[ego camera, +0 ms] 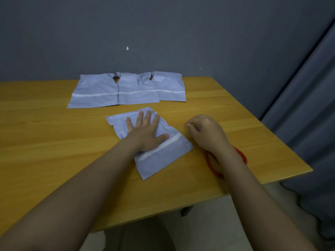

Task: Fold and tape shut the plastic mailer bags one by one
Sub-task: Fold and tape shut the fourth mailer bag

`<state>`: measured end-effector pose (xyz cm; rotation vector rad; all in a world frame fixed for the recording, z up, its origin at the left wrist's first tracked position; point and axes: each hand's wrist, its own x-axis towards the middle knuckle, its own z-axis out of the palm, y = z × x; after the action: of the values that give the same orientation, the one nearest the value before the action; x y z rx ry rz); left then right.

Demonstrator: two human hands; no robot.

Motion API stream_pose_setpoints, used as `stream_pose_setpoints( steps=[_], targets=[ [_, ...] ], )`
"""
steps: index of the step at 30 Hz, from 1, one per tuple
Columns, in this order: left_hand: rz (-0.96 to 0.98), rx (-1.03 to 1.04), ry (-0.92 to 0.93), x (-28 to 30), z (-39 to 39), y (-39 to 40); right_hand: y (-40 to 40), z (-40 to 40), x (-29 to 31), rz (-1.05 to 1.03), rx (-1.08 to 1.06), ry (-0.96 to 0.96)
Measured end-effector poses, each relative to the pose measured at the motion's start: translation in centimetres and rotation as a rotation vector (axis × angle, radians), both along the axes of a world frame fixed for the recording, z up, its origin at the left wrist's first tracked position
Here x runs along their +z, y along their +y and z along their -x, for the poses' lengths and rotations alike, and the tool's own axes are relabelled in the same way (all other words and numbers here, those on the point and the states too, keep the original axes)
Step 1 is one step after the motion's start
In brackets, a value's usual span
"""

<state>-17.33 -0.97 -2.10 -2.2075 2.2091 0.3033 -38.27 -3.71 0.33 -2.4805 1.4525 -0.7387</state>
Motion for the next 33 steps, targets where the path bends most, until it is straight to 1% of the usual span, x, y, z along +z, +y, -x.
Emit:
stream_pose_setpoints(
  steps=[3, 7, 13, 18, 20, 22, 24, 26, 29, 31, 33],
  targets=[
    [0.005, -0.108, 0.018, 0.1, 0.2, -2.0, -0.1, 0.3, 0.2, -0.019, -0.003, -0.045],
    [0.018, -0.205, 0.055, -0.1, 0.2, -4.0, -0.3, 0.4, 0.2, -0.048, 0.010, -0.043],
    [0.066, -0.355, 0.086, -0.1, 0.0, -4.7, 0.6, -0.2, -0.4, -0.083, -0.006, -0.044],
    [0.147, -0.470, 0.086, -0.1, -0.7, -4.3, 2.9, -0.8, -0.7, -0.093, -0.090, -0.021],
    [0.221, -0.470, 0.088, 0.4, -0.8, -3.5, 3.9, -1.1, -1.1, -0.072, -0.095, -0.006],
    [0.261, -0.439, 0.101, 0.9, -0.6, -2.2, 4.5, -1.1, -1.7, -0.020, -0.145, 0.009],
    [0.238, -0.411, 0.108, 1.1, -0.2, -0.8, 5.0, -1.1, -1.9, 0.007, -0.214, -0.007],
    [0.201, -0.403, 0.132, 1.0, -0.1, 0.3, 5.7, -1.3, -1.8, -0.014, -0.254, -0.019],
    [0.257, -0.397, 0.217, 1.1, -0.6, 1.3, 6.7, -1.6, -1.7, 0.020, -0.250, -0.028],
    [0.260, -0.384, 0.258, 1.5, -0.8, 1.5, 6.9, -1.9, -1.7, 0.048, -0.234, -0.034],
    [0.222, -0.388, 0.241, 1.7, -0.8, 1.6, 6.9, -2.3, -1.8, -0.014, -0.214, -0.040]
  ],
)
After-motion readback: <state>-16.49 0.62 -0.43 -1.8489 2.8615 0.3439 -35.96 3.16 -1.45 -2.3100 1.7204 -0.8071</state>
